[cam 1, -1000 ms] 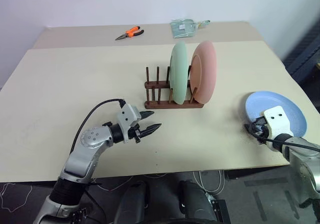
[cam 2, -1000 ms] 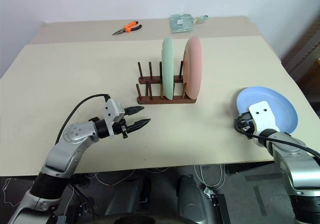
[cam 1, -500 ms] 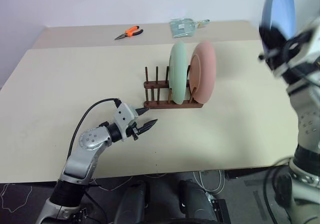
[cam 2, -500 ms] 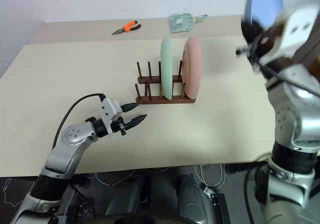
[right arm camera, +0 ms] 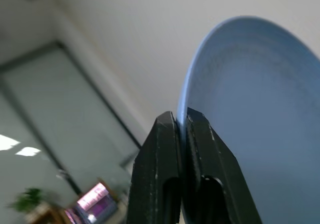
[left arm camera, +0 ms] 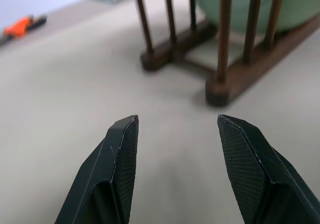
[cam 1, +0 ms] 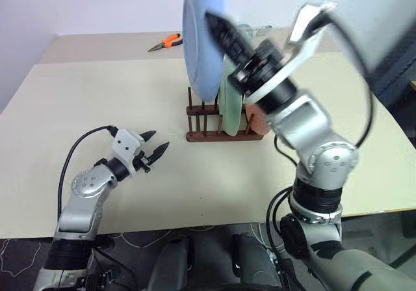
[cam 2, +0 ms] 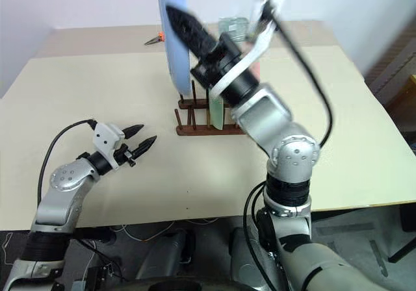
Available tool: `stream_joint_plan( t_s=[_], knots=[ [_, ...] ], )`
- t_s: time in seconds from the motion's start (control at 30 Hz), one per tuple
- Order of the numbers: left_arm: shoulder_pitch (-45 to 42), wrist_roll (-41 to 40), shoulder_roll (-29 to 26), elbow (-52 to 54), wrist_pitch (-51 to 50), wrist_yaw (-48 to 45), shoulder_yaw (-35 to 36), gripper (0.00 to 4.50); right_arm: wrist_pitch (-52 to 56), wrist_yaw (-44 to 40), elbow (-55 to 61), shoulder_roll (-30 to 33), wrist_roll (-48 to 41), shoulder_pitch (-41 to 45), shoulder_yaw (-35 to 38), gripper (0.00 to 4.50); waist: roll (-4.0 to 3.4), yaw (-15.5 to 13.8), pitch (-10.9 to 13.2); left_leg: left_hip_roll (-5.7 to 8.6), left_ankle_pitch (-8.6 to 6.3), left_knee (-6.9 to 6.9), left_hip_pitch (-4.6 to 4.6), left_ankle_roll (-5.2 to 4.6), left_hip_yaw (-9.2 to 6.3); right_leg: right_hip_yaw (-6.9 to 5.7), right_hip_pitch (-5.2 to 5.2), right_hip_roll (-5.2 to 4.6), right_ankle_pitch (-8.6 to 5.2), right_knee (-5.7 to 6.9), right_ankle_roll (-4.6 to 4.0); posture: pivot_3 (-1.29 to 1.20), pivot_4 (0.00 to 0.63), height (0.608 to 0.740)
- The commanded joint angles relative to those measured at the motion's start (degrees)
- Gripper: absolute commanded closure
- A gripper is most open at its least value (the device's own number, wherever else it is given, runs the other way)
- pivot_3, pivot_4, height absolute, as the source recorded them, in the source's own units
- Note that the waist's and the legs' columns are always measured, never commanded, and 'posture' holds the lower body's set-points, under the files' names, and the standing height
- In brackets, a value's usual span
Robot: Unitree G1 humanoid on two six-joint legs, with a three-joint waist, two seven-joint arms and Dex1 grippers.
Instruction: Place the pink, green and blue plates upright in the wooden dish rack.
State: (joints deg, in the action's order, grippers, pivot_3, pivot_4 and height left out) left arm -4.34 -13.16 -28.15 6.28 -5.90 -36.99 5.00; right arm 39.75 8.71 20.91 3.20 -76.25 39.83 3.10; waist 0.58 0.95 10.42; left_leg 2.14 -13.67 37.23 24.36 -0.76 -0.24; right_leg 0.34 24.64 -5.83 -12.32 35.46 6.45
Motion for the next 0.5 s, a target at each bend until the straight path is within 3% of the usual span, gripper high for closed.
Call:
stream_joint_plan(
  t_s=[0.03, 0.5],
  knots=[
    [1.23, -0.7, -0.47, 4.18, 0.08, 0.19, 0.88, 1.94, -0.49, 0.81, 1.02, -2.21, -0.42, 0.93, -1.04, 4.46, 0.0, -0.03, 0.0, 0.01, 0.0, 0.0, 0.03, 0.0, 0.01, 0.0, 0.03, 0.0, 0.0, -0.01, 0.0, 0.0, 0.15, 0.738],
    [1.72, -0.76, 0.3, 6.15, -1.93, -0.73, -0.99, 1.94, -1.3, 5.49, -6.14, -5.85, 5.49, 2.27, -0.65, 4.46, -0.01, 0.14, 0.0, -0.01, 0.0, -0.01, 0.0, 0.01, 0.01, -0.01, 0.03, 0.15, 0.0, 0.0, 0.0, 0.0, 0.15, 0.738]
  ],
)
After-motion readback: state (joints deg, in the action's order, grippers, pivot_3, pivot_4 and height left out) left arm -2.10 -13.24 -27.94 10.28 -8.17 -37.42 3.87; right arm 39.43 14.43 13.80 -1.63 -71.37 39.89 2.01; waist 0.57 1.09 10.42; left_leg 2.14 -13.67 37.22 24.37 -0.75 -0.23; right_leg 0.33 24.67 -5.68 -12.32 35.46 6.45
